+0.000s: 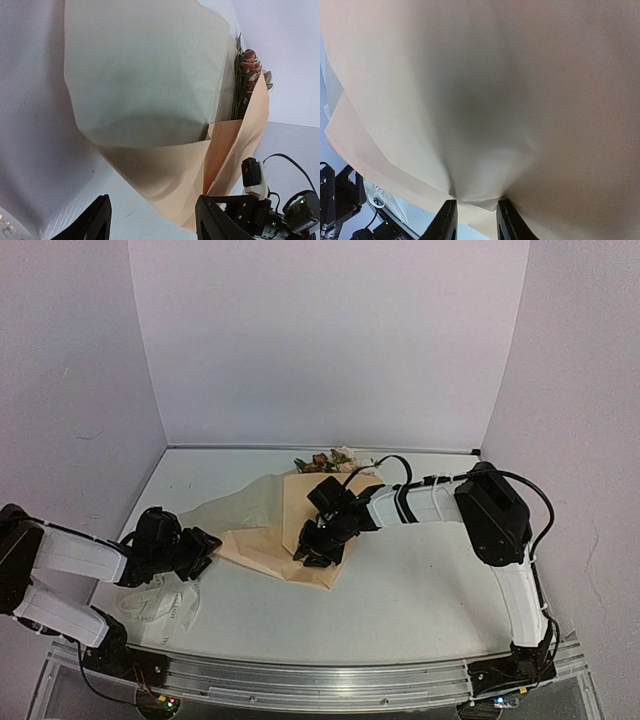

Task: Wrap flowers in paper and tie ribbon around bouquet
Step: Pick up the two-thirds-folded wrapping paper from the center of the board.

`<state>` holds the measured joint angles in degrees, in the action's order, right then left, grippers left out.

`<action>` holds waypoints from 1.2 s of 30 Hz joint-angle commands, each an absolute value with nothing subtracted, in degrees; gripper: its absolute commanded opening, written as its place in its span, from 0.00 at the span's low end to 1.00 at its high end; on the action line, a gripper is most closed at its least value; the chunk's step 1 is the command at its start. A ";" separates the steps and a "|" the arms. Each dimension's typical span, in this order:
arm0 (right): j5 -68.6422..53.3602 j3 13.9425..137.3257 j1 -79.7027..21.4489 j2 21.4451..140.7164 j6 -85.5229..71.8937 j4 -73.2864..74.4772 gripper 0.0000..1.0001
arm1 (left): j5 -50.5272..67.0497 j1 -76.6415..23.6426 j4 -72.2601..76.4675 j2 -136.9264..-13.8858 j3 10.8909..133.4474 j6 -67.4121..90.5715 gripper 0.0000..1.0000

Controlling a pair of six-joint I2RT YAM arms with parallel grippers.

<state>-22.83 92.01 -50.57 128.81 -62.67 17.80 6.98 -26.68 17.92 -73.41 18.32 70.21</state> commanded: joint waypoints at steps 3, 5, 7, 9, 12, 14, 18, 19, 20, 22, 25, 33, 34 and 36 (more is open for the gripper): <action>-23.87 93.14 -50.90 130.13 -62.46 18.02 0.30 | 4.77 -26.09 30.96 -81.29 19.01 71.95 0.54; -24.16 92.95 -50.93 129.92 -62.09 18.10 0.30 | 4.14 -25.79 33.40 -82.51 18.42 72.26 0.49; -24.55 92.91 -50.95 129.64 -61.56 18.40 0.30 | 3.19 -25.49 35.30 -83.34 18.04 71.65 0.43; -25.11 92.84 -50.96 129.45 -60.79 18.72 0.30 | 2.78 -25.07 37.23 -84.28 18.02 70.54 0.35; -26.39 93.50 -50.91 129.02 -59.48 19.83 0.30 | 3.11 -24.89 38.65 -85.63 18.66 68.73 0.21; -27.27 94.48 -50.96 128.56 -58.04 21.47 0.30 | 3.48 -24.89 38.33 -86.04 19.17 67.80 0.12; -28.90 97.44 -50.92 127.38 -53.44 26.53 0.32 | 3.66 -24.92 35.27 -84.90 19.91 65.89 0.01; -29.24 98.24 -50.92 126.93 -52.08 27.89 0.33 | 3.63 -24.99 34.52 -84.38 19.93 65.44 0.00; -29.42 98.84 -50.90 126.41 -50.45 29.31 0.34 | 3.61 -25.15 33.66 -83.81 19.95 64.86 0.00; -29.53 99.96 -50.67 125.37 -47.59 31.74 0.37 | 3.09 -25.79 31.74 -82.39 20.09 63.90 0.00; -28.91 100.96 -49.81 124.21 -44.34 34.59 0.39 | 1.26 -27.59 28.54 -80.36 20.14 62.79 0.00; -28.45 105.58 -46.38 128.00 -41.51 37.32 0.38 | -2.18 -29.52 25.75 -76.73 18.53 62.83 0.02; -28.60 106.82 -46.38 129.07 -41.10 37.80 0.37 | -2.11 -29.58 26.24 -76.73 18.39 62.61 0.03; -28.74 108.74 -46.39 131.12 -40.87 38.14 0.36 | -1.72 -29.70 28.32 -76.91 17.86 62.03 0.12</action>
